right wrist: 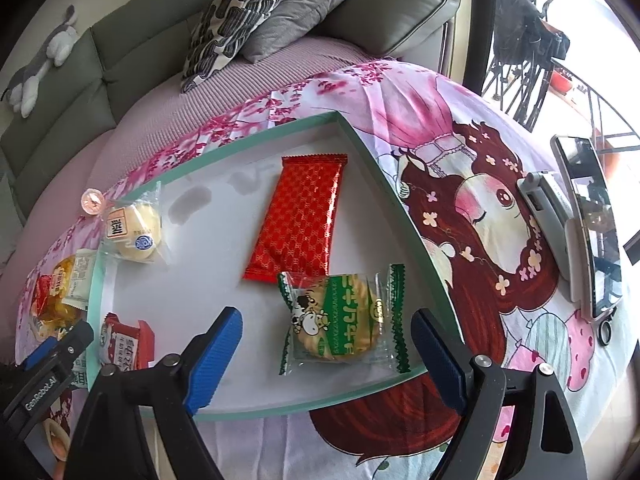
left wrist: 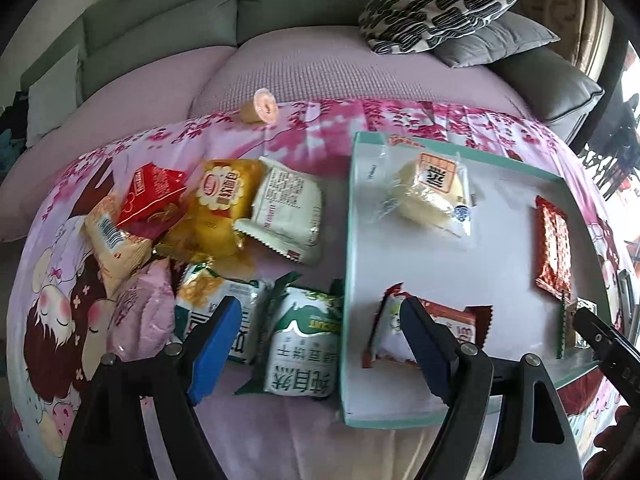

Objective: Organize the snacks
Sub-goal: 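Withdraw both tools from the tray toward the snack pile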

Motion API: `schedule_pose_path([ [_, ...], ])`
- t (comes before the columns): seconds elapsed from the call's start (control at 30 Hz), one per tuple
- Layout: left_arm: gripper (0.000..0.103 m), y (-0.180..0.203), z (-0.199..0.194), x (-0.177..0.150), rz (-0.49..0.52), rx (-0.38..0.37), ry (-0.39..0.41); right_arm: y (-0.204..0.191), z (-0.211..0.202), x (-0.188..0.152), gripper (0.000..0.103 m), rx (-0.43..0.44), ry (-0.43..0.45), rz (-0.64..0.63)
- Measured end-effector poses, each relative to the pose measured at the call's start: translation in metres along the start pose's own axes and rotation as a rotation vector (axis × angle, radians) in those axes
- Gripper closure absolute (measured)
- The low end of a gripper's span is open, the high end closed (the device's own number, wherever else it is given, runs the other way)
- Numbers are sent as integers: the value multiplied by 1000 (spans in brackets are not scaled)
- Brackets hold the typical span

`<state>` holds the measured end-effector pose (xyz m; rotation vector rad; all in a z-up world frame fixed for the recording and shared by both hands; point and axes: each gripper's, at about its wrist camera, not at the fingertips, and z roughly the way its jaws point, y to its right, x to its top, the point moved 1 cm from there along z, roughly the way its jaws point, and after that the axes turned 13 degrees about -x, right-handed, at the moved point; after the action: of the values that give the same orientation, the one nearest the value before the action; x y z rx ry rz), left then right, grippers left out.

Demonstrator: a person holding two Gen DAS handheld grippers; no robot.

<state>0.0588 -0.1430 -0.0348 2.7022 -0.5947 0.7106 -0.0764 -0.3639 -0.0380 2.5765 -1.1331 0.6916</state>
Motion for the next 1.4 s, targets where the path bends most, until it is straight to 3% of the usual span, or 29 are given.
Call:
schedule_pose_path([
  [0.03,13,-1,0,-1,-1,5,-1,0,0,0,1,2,2,0],
  [0.07,3,-2,0,-1,-4,13,-1,-1,-1,0,0,4,9,0],
  [0.1,2,-3,0,-2,-5,17,1,-1,-2,0,0,7,14,0],
  [0.5,2,-6,1,-1,-19,28,-5,-3,0,0,0,6,3,3],
  [0.67,2,-4,-3,-1,-11,-2,-10,-3,-4,-1,0,6,11,4],
  [0.87,2,4,-13,-3,45,16,-73,-18,-29,-3,0,21,70,-30],
  [1.13,2,-4,-47,-6,74,34,-24,-60,-42,-18,0,73,72,-137],
  [1.3,2,-29,-61,-4,22,34,-6,-76,-52,-27,0,86,83,-174],
  [1.4,2,-46,-69,-5,-4,82,12,-90,-54,-33,0,90,81,-216],
])
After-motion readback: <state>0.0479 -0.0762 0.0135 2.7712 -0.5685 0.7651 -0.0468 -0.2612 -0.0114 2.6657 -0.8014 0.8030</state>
